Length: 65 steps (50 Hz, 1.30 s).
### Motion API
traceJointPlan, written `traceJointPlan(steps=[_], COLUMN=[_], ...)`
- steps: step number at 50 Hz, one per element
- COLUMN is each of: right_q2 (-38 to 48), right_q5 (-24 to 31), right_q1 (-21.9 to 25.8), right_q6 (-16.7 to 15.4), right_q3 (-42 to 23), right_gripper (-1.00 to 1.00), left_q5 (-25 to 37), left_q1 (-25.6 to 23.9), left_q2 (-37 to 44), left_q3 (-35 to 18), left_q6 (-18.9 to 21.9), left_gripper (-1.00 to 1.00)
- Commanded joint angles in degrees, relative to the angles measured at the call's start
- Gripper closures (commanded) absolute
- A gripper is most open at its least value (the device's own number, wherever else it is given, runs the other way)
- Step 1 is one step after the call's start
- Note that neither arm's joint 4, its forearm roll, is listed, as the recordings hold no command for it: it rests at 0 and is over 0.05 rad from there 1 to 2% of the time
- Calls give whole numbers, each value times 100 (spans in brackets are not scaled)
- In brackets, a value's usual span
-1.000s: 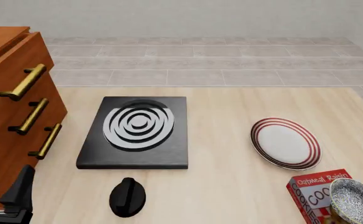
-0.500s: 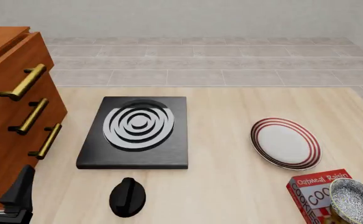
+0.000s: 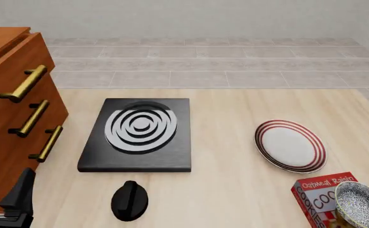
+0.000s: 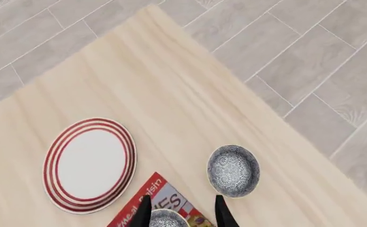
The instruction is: Pick the akita bowl on the cookies box and place it on the plate.
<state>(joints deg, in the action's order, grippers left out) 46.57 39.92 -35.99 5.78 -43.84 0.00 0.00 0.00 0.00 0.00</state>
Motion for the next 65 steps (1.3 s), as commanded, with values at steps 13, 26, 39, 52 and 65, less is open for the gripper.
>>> traceJointPlan(steps=[13,26,39,52,65], right_q2=[311,0,-158,-71,194], right_q5=[-519,-333,-267,-442,-873], right_q1=[-450,-246,-314,-323,-206], right_q6=[238,370,393,450,595], right_q3=[978,1349,1543,1815,2337], right_gripper=[-100,-100,-100,-100,-100], left_q5=[0,0,0,0,0], left_q1=[0,0,0,0,0], left_q2=[0,0,0,0,0], left_q3=[0,0,0,0,0], left_q6=[0,0,0,0,0], left_gripper=[-100,-100,-100,-100,-100])
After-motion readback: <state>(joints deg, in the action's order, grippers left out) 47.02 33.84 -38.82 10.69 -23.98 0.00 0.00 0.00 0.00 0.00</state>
